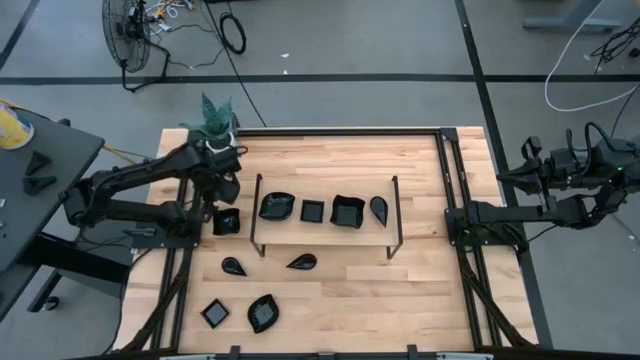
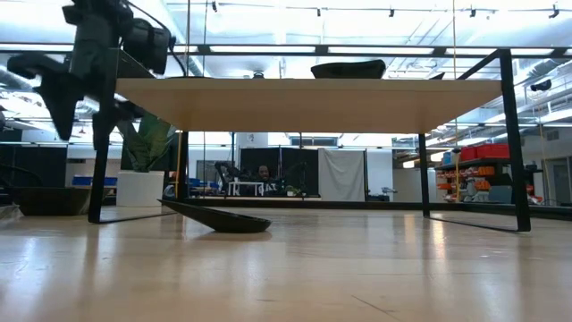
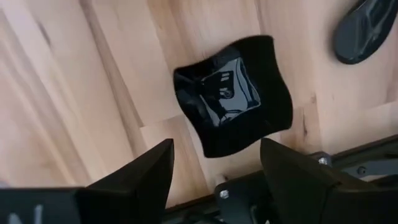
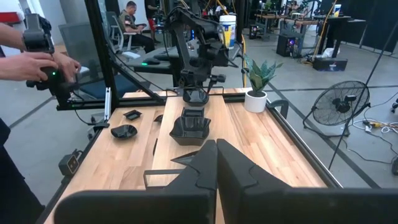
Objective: Pick & Place Mini shaped plates
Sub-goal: Stack the distorted square plate on top of the distorted square plate on the shelf
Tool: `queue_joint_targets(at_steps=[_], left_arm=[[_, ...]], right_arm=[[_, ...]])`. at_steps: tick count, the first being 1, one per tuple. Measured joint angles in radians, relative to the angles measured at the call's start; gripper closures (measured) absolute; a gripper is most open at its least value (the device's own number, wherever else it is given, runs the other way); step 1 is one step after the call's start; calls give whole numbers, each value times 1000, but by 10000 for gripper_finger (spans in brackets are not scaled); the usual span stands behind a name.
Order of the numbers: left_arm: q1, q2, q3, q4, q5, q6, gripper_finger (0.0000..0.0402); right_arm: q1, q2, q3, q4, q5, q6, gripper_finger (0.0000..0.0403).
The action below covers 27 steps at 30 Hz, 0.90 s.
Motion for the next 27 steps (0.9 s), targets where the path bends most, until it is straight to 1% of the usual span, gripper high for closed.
queue_joint_targets(at_steps=[2,6,11,16,21,27], left_arm=[[0,0,-30,35,0,-7,159],[5,1,-63,115,0,-82,159],[14,40,-65,115,2,-155,159],[16,107,-65,134,16,-155,159],[16,170,-65,140,-11,-99,159],[15,240,-65,173,-12,-99,159]], right_arm=[[0,0,0,0,0,0,396],[0,0,0,0,0,0,396],[0,0,0,0,0,0,396],[0,0,0,0,0,0,396],[0,0,0,0,0,0,396],[0,0,0,0,0,0,396]])
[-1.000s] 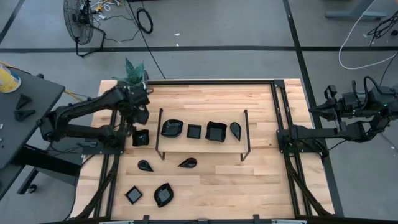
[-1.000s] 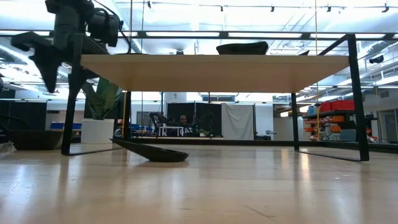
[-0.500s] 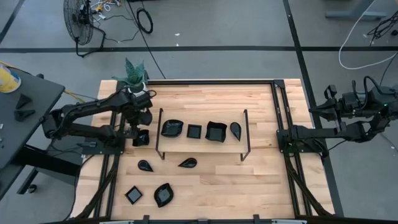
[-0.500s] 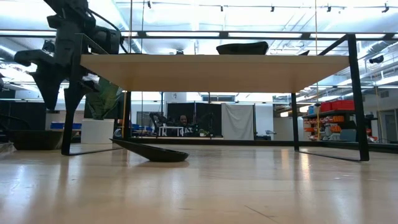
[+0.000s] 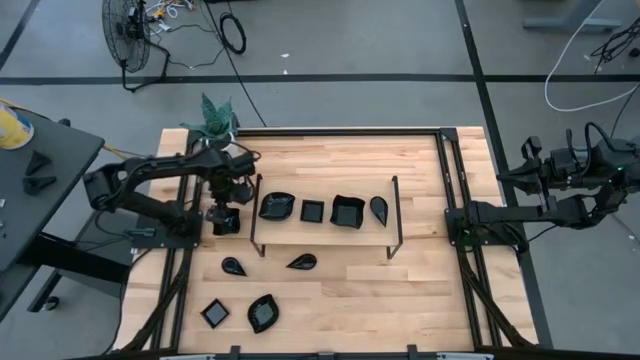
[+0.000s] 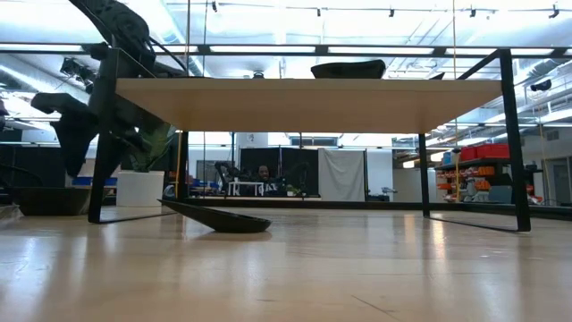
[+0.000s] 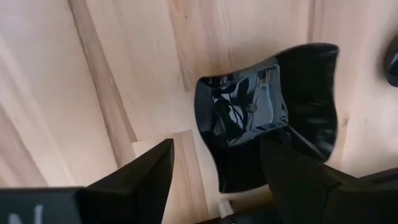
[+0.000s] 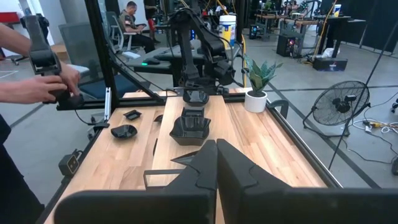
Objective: Pick & Place Mini shaped plates
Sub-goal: Stack the distorted square plate on top of the distorted square plate on the shelf
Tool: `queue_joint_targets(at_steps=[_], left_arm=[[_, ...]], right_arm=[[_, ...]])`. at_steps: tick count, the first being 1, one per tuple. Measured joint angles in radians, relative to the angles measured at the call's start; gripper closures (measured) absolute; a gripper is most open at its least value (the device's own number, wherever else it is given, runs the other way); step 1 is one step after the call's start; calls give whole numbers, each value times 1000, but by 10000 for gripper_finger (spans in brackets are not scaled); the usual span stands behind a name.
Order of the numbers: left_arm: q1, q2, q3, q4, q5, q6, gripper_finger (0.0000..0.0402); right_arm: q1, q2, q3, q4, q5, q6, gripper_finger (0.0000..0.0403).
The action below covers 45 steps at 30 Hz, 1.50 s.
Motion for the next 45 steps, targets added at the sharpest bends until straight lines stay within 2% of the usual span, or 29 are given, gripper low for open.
queue_joint_targets(at_steps=[10,19,25,33,40,45], left_arm=[[0,85,0,8,10,-4,165],[1,88,0,17,10,-5,224],[1,88,0,21,10,-40,248],[13,68,0,12,-16,-83,252],[40,-3,0,-40,-42,-29,255],[87,-5,0,-87,-40,-30,255]], right_arm=[[0,0,0,0,0,0,396],[0,0,0,0,0,0,396],[0,0,0,0,0,0,396],[0,0,0,0,0,0,396],[0,0,0,0,0,0,396],[0,0,0,0,0,0,396]])
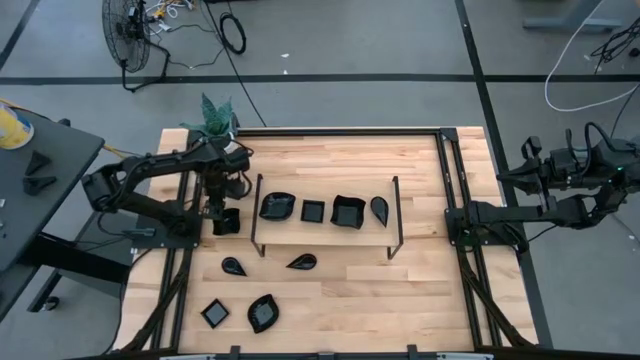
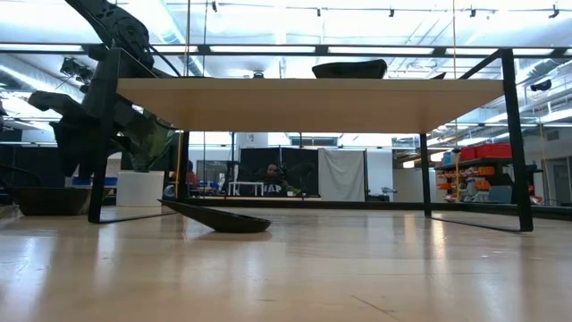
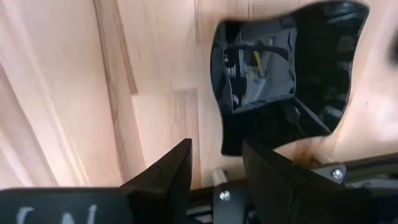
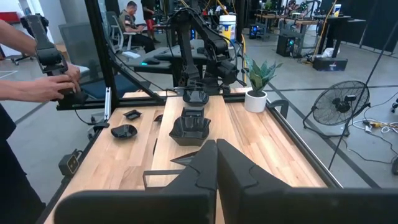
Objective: Pick & Place Mini shaped plates
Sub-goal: Stack the distorted square plate on top of the distorted square plate on the shelf
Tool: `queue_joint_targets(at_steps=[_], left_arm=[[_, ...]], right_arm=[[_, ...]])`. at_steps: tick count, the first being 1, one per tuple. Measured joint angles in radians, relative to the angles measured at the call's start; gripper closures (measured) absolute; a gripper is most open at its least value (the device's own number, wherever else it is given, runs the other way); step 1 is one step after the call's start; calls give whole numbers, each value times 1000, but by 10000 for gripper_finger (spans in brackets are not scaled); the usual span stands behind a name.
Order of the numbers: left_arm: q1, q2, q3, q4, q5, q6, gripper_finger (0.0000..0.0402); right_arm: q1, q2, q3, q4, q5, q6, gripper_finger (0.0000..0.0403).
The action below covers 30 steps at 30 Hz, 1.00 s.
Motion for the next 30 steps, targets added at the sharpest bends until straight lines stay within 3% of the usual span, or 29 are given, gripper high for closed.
queue_joint_targets(at_steps=[12,17,23,30], left_arm=[[59,15,-11,35,105,-105,255],[77,45,-11,37,87,-80,255],[74,91,-11,61,159,-49,255],[74,144,-11,96,166,-49,255]], right_arm=[[0,0,0,0,0,0,396],[0,0,0,0,0,0,396],[0,0,0,0,0,0,396],[0,0,0,0,0,0,396]])
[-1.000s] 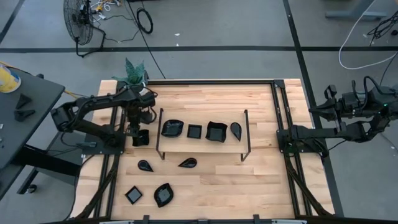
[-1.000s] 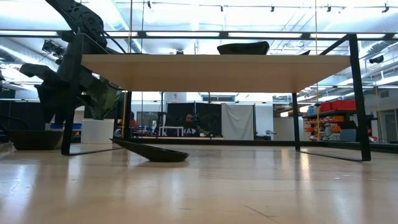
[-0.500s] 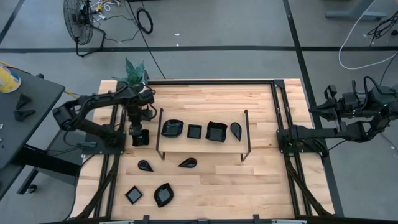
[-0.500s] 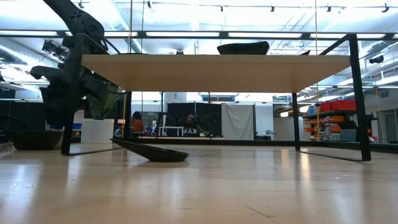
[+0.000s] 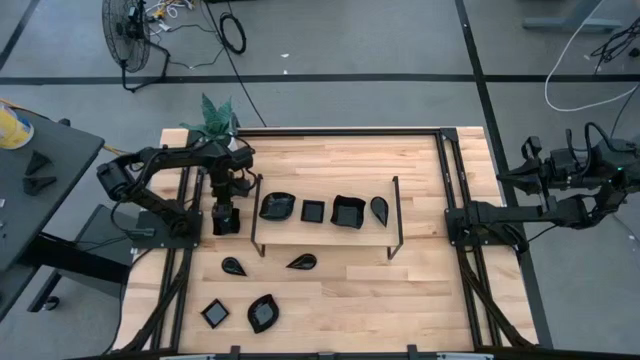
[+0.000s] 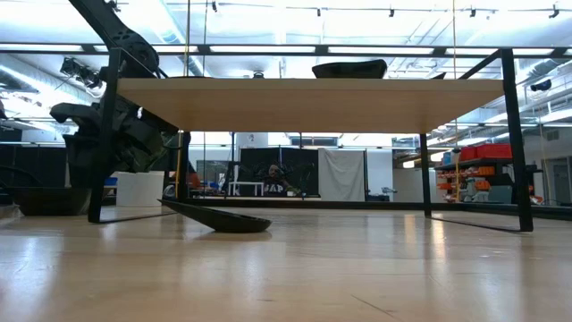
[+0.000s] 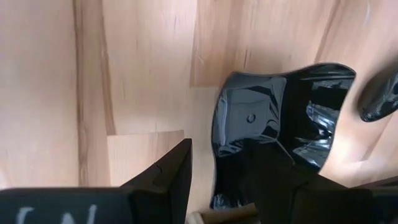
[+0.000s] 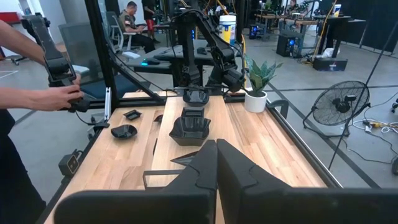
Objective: Pick & Place Mini shaped plates
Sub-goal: Stack the distorted square plate on top of the distorted square plate on the shelf
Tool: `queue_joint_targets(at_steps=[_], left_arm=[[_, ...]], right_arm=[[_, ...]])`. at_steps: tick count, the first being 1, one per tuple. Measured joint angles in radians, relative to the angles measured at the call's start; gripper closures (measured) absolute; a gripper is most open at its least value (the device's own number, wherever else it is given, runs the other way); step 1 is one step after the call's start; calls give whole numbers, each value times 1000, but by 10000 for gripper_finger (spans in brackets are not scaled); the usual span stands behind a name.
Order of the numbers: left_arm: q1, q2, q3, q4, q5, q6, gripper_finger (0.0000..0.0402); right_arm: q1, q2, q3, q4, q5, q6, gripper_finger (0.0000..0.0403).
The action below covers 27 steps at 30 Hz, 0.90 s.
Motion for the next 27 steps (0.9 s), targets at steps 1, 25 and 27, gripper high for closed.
queue_joint_targets(at_steps=[1,25,27], left_arm=[[-1,8,0,6,0,0,255],[-2,20,0,8,-7,-33,396],[-2,20,0,8,-8,-30,392]], right_arm=[[0,0,0,0,0,0,396],[0,0,0,0,0,0,396],[0,0,0,0,0,0,396]])
